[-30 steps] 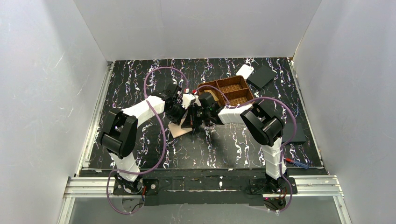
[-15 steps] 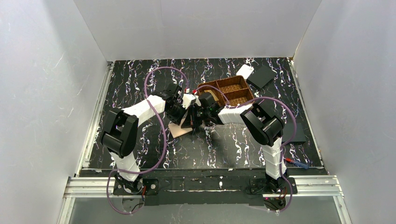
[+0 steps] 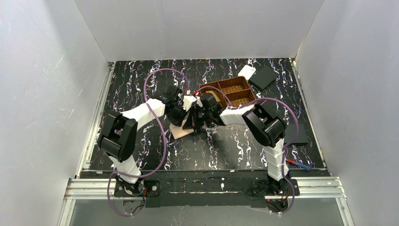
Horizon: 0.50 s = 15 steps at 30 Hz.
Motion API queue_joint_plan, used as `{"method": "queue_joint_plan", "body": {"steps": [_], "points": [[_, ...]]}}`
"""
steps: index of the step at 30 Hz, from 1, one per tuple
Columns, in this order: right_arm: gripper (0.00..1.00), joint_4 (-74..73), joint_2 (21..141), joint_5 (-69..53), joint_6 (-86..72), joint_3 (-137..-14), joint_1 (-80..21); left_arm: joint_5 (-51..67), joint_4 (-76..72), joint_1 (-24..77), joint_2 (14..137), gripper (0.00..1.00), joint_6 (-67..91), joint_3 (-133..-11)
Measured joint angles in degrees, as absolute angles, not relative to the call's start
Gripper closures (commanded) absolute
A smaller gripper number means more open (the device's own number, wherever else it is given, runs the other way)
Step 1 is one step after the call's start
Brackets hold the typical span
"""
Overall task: Put the credit cards into the card holder
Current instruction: Close the card holder at the center of the board.
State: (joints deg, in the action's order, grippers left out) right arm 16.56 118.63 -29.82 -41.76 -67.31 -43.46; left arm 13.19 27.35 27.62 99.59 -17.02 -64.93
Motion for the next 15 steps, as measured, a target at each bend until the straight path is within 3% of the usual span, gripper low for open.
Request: {"method": "queue_joint_plan", "body": {"steps": [15], "points": [[0.99,16.14,118.67,-30.44,-42.09,-67.31,-43.29,15.18,28.38,27.62,101.03,1.0,-18.48,-66.13]]}}
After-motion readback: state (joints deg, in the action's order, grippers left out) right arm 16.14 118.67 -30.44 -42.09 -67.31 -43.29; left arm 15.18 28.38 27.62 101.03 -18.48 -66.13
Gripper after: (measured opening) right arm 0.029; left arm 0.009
